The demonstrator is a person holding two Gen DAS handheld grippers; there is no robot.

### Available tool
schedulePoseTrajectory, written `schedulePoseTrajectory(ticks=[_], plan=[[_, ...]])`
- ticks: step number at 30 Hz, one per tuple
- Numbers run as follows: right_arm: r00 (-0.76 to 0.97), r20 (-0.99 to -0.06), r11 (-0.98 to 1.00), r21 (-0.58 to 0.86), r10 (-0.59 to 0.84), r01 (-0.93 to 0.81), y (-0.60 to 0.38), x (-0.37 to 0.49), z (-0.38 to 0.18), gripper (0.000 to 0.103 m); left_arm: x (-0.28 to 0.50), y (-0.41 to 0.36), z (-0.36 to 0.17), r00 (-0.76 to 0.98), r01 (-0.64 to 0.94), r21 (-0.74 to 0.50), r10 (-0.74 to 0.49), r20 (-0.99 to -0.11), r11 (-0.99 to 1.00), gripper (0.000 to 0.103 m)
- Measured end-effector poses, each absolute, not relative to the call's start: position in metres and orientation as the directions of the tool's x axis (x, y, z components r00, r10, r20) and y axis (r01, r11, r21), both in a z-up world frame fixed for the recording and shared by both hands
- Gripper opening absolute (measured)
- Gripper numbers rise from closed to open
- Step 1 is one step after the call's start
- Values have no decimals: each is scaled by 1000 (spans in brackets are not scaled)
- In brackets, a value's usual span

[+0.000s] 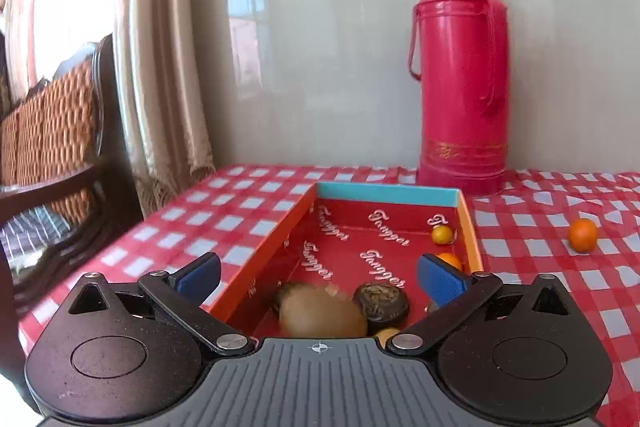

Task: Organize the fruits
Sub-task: 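Carry the kiwi into the box and open the left gripper, then reach the right gripper to the last tangerine and grasp it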

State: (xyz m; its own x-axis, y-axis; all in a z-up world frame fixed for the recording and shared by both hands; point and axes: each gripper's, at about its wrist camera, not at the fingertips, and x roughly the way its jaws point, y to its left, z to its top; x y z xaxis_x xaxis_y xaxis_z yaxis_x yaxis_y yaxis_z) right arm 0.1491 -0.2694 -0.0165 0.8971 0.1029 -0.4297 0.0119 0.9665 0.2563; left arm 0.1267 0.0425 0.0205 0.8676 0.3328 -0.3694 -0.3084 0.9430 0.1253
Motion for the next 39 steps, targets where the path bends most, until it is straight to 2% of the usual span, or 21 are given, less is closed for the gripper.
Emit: schedulePoseTrajectory(ticks=[9,22,30,39], plan=[[894,-433,969,247,118,-8,-264,149,-17,97,117,37,15,864,-309,93,321,-389,946,103],[932,-342,989,-44,116,-139,-225,154,-4,97,128,39,15,877,-314,59,313,-364,948,103],[913,-384,981,-78,136,-179,-201,185,-12,90,135,74,17,856,-381,12,357,-374,925,103],[885,-450,981,-84,121,-177,-182,223,-21,74,150,104,14,831,-440,-12,403,-384,898,103]])
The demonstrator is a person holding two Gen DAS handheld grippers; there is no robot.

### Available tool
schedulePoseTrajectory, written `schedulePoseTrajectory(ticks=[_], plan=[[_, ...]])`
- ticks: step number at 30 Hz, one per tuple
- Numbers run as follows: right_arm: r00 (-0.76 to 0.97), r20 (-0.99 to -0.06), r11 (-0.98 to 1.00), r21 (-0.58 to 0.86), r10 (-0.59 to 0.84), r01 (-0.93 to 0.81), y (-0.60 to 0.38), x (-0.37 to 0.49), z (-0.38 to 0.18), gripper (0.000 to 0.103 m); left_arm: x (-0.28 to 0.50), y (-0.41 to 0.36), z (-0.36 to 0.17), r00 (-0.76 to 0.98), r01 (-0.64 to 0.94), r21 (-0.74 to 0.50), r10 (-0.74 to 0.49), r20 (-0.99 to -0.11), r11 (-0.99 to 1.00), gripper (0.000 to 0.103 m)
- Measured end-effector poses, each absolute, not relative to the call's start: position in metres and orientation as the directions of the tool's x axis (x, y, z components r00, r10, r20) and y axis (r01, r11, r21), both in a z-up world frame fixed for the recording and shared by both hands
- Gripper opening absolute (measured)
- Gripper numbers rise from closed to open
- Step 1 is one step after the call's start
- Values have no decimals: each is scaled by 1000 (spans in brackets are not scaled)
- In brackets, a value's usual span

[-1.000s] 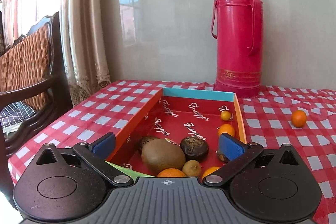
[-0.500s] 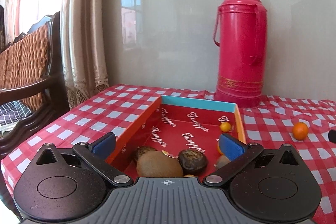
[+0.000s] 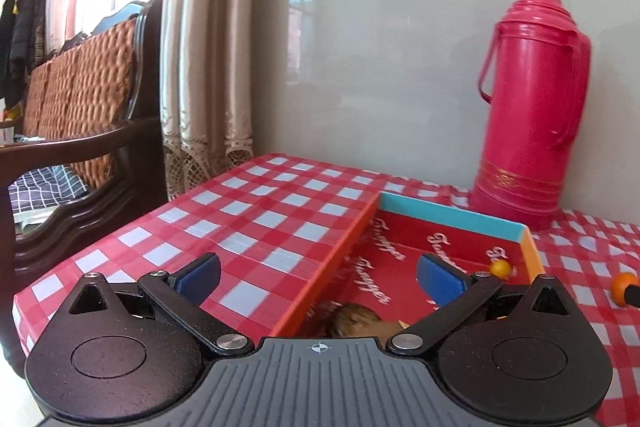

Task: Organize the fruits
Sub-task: 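Reach the right gripper to the last tangerine and grasp it, then carry the tangerine into the box and open the right gripper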

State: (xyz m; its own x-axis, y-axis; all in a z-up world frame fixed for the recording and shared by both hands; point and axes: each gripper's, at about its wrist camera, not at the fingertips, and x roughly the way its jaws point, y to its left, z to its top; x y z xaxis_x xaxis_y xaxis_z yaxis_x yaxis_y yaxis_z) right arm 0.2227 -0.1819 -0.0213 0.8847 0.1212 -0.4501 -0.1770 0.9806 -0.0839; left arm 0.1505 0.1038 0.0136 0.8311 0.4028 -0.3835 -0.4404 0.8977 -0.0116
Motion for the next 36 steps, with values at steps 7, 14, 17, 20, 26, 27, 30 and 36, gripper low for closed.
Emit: schedulePoseTrajectory(ticks=[7,14,17,20,26,27,30,36], plan=[[863,-497,987,-69,91,-144,-184,250,-27,63,163,119,12,821,-452,-16,409,-398,892,103],[828,-554,990,-53,80,-132,-181,270,-36,33,166,129,11,818,-456,-17,411,-404,890,103],[824,-560,990,-41,89,-135,-180,269,-35,33,165,130,11,816,-453,-15,407,-410,892,103],[845,-527,990,-34,97,-135,-177,258,-27,33,162,130,12,817,-449,-15,403,-411,894,103],[870,-460,980,-6,175,-201,-157,213,-3,33,134,127,12,820,-440,-4,399,-411,898,103],[874,-445,975,-8,196,-223,-151,203,0,33,129,127,12,820,-439,-5,399,-411,898,103],[877,-406,958,-16,256,-287,-133,178,9,33,118,129,14,821,-443,-12,400,-407,896,103],[857,-384,926,-10,344,-376,-98,148,20,33,98,121,14,830,-425,-8,386,-403,905,103]])
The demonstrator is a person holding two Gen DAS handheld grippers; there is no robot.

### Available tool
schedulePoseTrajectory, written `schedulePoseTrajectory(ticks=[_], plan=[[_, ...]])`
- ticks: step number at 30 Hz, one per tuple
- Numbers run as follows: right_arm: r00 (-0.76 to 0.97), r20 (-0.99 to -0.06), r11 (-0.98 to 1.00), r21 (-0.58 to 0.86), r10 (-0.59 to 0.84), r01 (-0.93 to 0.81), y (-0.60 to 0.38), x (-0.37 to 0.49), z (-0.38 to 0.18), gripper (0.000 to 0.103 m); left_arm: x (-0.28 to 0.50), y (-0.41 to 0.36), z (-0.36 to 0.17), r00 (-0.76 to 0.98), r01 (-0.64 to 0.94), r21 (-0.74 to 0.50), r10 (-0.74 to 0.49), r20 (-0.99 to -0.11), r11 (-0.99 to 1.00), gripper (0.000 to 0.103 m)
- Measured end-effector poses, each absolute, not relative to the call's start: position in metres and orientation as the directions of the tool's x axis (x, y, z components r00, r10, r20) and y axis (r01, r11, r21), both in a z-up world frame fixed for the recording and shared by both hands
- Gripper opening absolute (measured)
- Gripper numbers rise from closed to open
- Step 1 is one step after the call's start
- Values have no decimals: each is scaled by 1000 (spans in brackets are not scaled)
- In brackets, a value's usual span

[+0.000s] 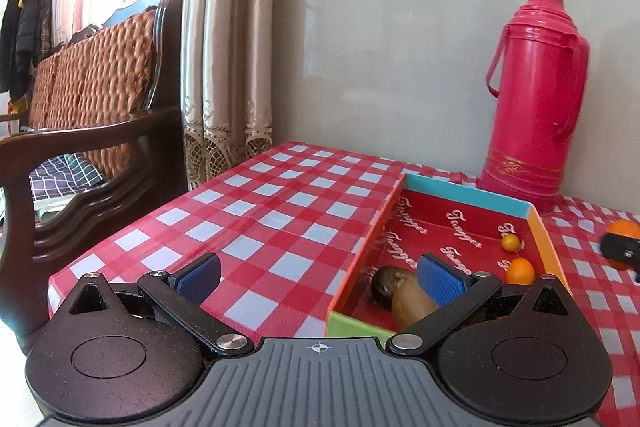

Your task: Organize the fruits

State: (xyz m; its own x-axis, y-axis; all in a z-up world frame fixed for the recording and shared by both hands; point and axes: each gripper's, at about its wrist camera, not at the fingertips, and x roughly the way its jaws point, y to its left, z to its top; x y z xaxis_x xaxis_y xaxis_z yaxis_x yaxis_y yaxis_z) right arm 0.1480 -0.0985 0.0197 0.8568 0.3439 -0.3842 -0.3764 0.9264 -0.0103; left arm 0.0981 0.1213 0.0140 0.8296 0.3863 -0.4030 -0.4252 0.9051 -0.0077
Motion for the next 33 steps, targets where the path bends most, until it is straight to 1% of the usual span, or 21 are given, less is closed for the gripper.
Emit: schedulePoseTrajectory(ticks=[8,10,12,13,14,15,17,19,21,23,26,29,33], plan=[[843,-361,908,25,399,-419,-68,130,27,34,70,117,12,835,-404,7,371,-406,915,103],[837,-365,904,33,408,-426,-59,133,26,36,65,118,11,836,-401,4,367,-408,916,103],[842,-371,908,8,392,-420,-50,132,23,79,62,118,10,836,-394,3,360,-415,919,103],[870,-343,924,-13,355,-382,-48,129,22,96,61,117,10,838,-389,-2,353,-417,921,103],[896,-293,935,-16,334,-353,-50,123,22,97,60,116,11,840,-387,-6,349,-416,922,103],[899,-276,935,-3,341,-355,-52,122,23,97,59,114,11,841,-380,-8,342,-419,925,103],[887,-283,928,32,365,-372,-60,122,26,97,60,108,12,847,-361,-9,323,-423,933,103],[912,-250,943,16,326,-333,-70,116,29,97,60,101,14,854,-341,-8,306,-421,940,103],[932,-203,952,10,301,-305,-85,104,35,97,56,91,17,869,-316,2,291,-401,949,103],[951,-147,962,32,273,-271,-103,91,44,97,47,79,20,882,-291,4,270,-385,957,103],[966,-105,971,69,236,-230,-135,60,50,97,23,62,25,902,-249,-15,227,-367,968,103],[976,-106,982,16,188,-187,-155,27,43,97,-4,49,31,915,-239,-24,217,-339,971,103],[969,-169,983,-13,180,-184,-169,3,35,97,-34,36,39,930,-224,-27,205,-305,974,103]])
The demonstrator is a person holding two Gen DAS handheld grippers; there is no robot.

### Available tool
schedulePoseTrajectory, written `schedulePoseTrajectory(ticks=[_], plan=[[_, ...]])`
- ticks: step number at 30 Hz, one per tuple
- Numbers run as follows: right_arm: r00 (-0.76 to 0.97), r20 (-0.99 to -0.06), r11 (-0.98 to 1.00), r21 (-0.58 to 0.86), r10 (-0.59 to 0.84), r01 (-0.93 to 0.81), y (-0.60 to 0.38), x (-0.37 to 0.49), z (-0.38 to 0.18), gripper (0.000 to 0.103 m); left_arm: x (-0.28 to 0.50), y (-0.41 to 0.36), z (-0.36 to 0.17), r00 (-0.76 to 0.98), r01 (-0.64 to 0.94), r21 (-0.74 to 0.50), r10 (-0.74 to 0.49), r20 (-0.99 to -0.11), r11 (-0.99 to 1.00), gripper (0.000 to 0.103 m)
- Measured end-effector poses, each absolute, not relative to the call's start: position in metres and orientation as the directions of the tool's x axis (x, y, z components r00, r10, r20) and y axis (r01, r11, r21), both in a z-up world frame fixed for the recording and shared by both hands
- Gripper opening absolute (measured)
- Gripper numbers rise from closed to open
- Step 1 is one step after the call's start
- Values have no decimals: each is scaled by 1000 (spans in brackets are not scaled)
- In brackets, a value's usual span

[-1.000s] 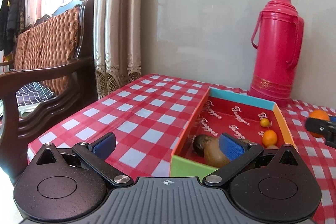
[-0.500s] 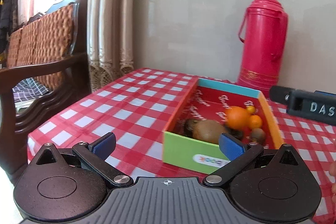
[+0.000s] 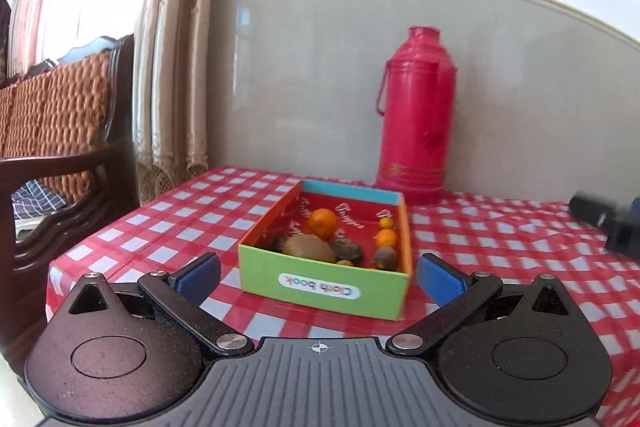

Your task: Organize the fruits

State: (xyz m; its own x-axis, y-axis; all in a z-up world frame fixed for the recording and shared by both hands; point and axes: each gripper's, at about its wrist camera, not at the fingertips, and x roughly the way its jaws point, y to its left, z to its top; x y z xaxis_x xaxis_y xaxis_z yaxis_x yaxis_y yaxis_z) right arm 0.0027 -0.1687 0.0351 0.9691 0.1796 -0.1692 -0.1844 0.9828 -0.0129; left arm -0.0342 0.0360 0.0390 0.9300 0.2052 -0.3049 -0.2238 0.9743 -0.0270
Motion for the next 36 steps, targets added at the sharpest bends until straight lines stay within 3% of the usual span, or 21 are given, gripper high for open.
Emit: schedulePoseTrajectory(ticks=[7,14,19,36], plan=[[964,-197,976,-86,180,-200,-171,-32,22,97,-72,12,38,940,-177,69,190,-284,982,103],[961,-212,977,-77,178,-198,-183,-62,18,97,-90,9,37,953,-166,46,172,-248,985,103],[962,-212,980,-61,174,-191,-184,-61,16,97,-82,5,33,941,-183,66,194,-279,981,103],[962,-213,979,-72,170,-189,-180,-61,16,97,-88,10,32,943,-205,12,201,-264,979,103]])
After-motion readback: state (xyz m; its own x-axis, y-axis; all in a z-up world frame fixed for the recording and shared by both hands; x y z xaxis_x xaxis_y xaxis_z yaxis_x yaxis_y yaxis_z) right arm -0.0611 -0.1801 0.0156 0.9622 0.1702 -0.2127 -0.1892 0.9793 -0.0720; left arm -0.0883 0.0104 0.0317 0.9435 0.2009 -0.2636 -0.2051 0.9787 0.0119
